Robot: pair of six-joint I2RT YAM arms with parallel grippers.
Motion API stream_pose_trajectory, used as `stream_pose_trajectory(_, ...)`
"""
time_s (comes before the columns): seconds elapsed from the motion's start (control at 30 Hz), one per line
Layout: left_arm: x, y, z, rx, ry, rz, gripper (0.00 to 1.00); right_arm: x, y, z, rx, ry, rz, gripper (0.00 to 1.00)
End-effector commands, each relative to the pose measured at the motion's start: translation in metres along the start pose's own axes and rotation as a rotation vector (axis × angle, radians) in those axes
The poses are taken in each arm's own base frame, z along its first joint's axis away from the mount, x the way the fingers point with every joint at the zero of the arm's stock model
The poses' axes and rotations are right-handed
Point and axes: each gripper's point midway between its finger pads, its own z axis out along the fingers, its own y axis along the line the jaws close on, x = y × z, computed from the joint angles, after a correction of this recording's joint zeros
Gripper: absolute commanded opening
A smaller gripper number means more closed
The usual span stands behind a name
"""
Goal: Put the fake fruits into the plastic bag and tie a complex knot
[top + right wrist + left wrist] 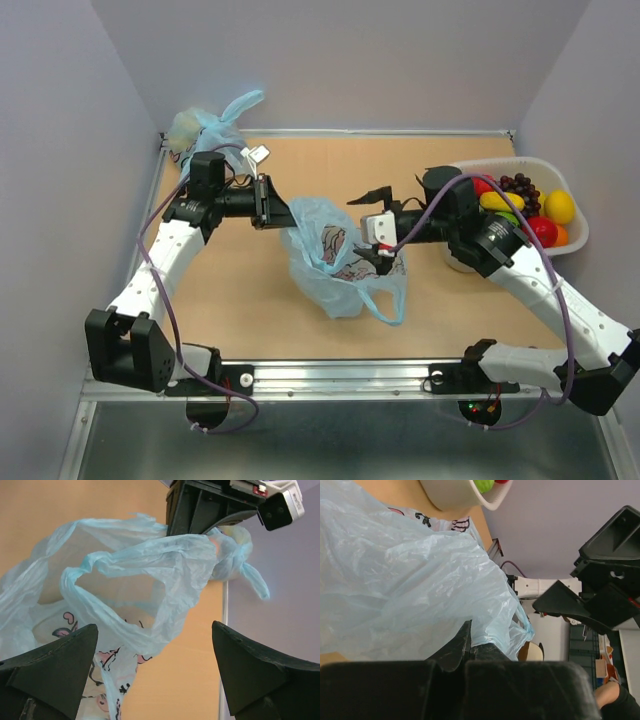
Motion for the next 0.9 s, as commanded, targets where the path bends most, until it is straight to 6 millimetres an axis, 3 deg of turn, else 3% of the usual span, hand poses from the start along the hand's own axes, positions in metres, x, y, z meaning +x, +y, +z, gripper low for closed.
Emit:
stream_pose_trajectory(0.0,0.001,-0.006,0.001,0.071,0.048,0.025,0.0,0.001,0.001,0.009,-0.006,-0.057,-0.239,1.0)
stream_pose_trajectory(0.07,-0.002,-0.005,0.001,0.065,0.047,0.049,0.0,0.0,0.006,0.007,-0.014,-0.068,-0.288,1.0)
stream_pose_trajectory(0.17,-0.003,-0.006,0.001,0.06,0.043,0.05,0.0,0.009,0.031,0.009,-0.06,-0.087,-0.36,1.0)
stream_pose_trajectory(0.23,-0.003,-0.006,0.001,0.063,0.044,0.047,0.0,0.022,0.051,0.016,-0.105,-0.085,-0.375,1.0)
stream_pose_trajectory(0.33,-0.003,-0.005,0.001,0.059,0.044,0.037,0.0,0.029,0.064,0.028,-0.108,-0.093,-0.423,1.0)
stream_pose_trajectory(0.4,-0.003,-0.005,0.002,0.059,0.044,0.035,0.0,0.022,0.059,0.036,-0.062,-0.121,-0.459,1.0)
stream_pose_trajectory(0.57,-0.005,-0.006,0.001,0.055,0.039,0.056,0.0,0.029,0.039,0.053,0.014,-0.095,-0.386,0.95)
stream_pose_trajectory(0.6,-0.004,-0.005,0.001,0.048,0.04,0.056,0.0,0.028,0.025,0.058,0.066,-0.091,-0.388,0.83)
stream_pose_trajectory(0.7,-0.004,-0.004,-0.002,0.023,0.032,0.136,0.0,0.019,-0.004,0.059,0.178,-0.103,-0.271,0.6)
stream_pose_trajectory(0.73,-0.005,-0.003,-0.003,0.01,0.026,0.158,0.0,0.009,-0.028,0.055,0.238,-0.091,-0.238,0.42)
stream_pose_trajectory(0.8,-0.009,-0.004,-0.006,-0.005,0.01,0.272,0.0,-0.004,-0.052,0.049,0.308,-0.11,-0.06,0.23)
stream_pose_trajectory(0.83,-0.008,0.0,-0.006,-0.024,0.015,0.291,0.0,-0.018,-0.074,0.042,0.368,-0.119,-0.012,0.01)
stream_pose_trajectory(0.87,-0.012,0.001,-0.008,-0.034,0.009,0.381,0.0,-0.026,-0.085,0.034,0.391,-0.155,0.118,0.0)
